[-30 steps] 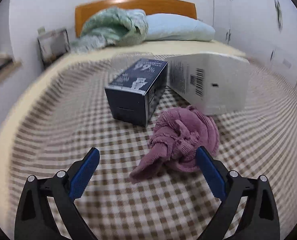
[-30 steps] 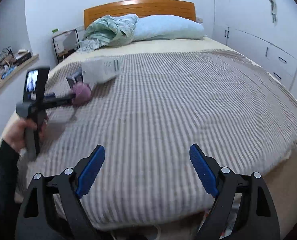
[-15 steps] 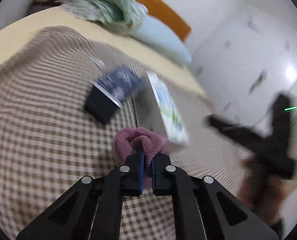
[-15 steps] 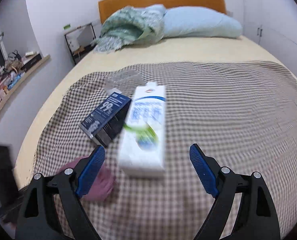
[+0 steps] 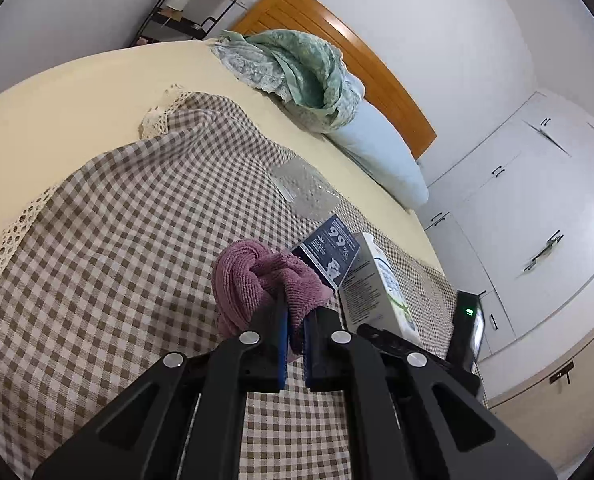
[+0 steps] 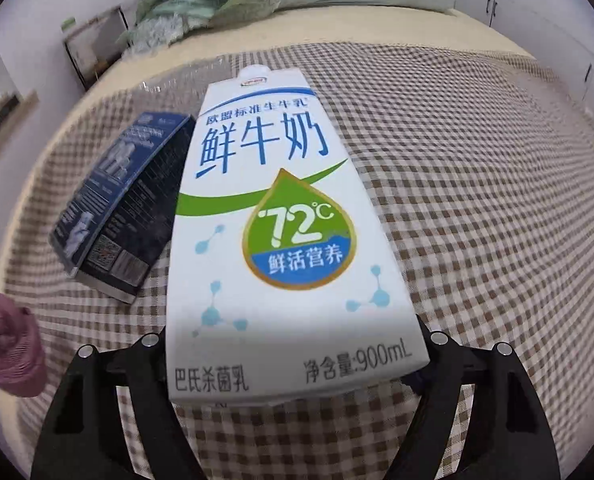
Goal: Collect trash
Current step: 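Carry the pink towel with left and the milk carton with right to the bin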
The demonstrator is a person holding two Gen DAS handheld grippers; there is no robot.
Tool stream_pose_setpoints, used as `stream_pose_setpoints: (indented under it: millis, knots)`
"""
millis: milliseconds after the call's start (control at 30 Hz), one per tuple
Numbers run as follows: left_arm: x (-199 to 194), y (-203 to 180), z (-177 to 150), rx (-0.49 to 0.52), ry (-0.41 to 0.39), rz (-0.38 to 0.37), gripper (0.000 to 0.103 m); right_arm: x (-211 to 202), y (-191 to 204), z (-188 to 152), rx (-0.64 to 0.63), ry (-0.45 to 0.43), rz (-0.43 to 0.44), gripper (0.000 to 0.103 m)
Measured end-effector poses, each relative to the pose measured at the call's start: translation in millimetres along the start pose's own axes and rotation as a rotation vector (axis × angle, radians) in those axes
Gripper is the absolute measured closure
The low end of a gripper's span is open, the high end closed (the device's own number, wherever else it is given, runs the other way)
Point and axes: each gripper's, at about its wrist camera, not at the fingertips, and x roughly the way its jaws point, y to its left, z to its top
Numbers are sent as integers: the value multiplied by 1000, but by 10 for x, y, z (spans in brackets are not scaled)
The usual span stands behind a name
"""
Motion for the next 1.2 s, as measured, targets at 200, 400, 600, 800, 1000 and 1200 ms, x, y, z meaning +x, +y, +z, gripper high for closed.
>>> stream_pose_setpoints:
  millis: [200,400,600,800,1000,1200]
  knots:
    - [48,-93,-15,17,-5,0,100,-435,-113,-92,-67,-79,-28,31]
    - [77,-390,-126,98,22,7,100,-797,-446,-273,-61,-122,-2,32]
    - [110,-920,-425,218,67,-15,100,-1531,-1383,-998,41,-163,-36,32]
    - [252,-1497,-840,320,143,-49,101,-2566,-2487,-2136,151,-133,-226,32]
    - [200,-2248,-1435,451,238,-212,101,-3008,-3316,-3520,299,72,-392,32]
    - [261,-2822,-2172,554,388,-306,100,-2302,-3729,-4592,413,342,-324,32]
